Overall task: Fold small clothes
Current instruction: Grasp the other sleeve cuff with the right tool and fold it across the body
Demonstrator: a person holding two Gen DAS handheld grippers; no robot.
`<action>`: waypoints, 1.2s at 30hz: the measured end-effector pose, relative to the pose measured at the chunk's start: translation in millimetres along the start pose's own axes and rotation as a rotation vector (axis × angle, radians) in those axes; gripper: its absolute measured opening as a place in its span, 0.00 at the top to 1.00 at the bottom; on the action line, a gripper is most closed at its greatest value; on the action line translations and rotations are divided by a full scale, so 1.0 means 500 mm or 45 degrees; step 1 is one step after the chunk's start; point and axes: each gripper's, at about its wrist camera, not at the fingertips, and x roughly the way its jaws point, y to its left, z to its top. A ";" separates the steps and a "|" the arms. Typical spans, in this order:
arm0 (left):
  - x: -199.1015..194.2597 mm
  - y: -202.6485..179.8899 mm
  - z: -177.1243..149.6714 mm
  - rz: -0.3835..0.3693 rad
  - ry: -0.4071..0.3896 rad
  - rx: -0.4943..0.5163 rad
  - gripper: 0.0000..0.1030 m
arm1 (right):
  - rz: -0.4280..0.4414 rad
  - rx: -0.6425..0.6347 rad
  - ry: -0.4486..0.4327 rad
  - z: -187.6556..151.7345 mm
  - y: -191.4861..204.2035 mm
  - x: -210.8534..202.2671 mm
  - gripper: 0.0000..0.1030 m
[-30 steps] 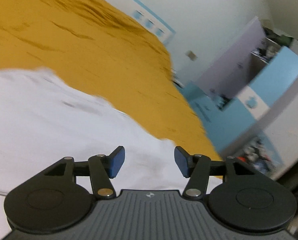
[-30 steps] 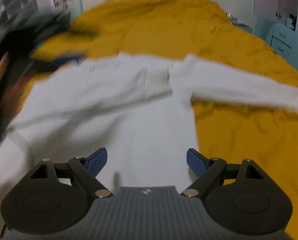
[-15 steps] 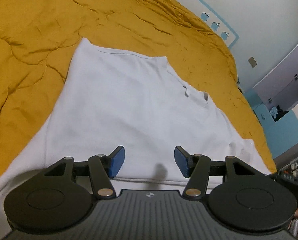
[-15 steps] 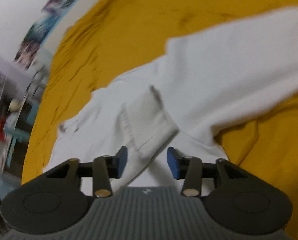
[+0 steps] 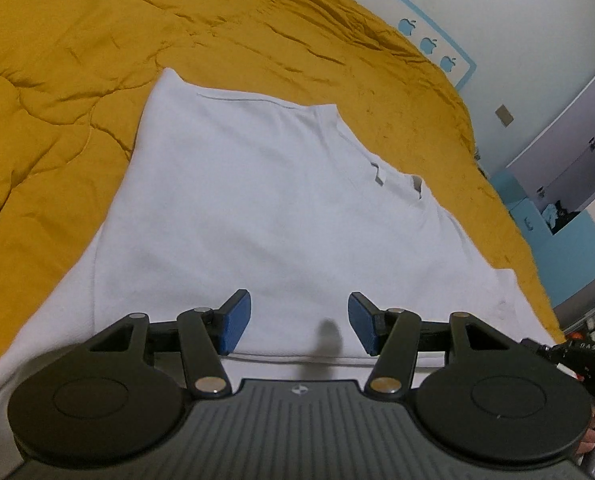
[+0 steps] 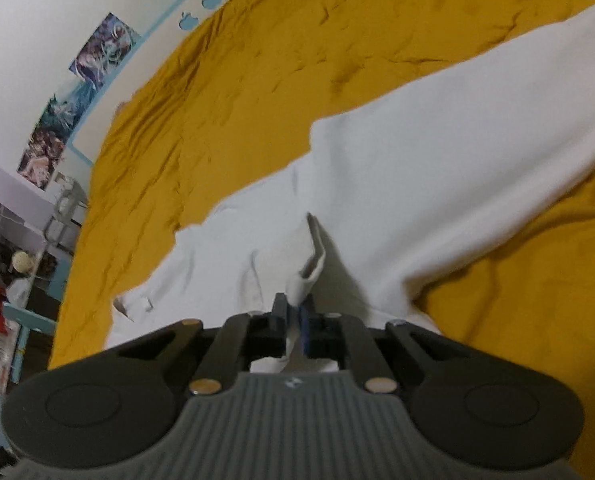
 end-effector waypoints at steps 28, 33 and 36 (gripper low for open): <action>0.159 -0.421 -0.124 -0.349 0.215 0.210 0.23 | -0.465 0.396 -0.629 0.219 -0.468 -0.379 0.48; 0.178 -0.429 -0.137 -0.324 0.226 0.228 0.23 | -0.430 0.532 -0.585 0.235 -0.526 -0.336 0.52; 0.196 -0.432 -0.141 -0.295 0.256 0.236 0.23 | -0.424 0.603 -0.592 0.249 -0.550 -0.307 0.52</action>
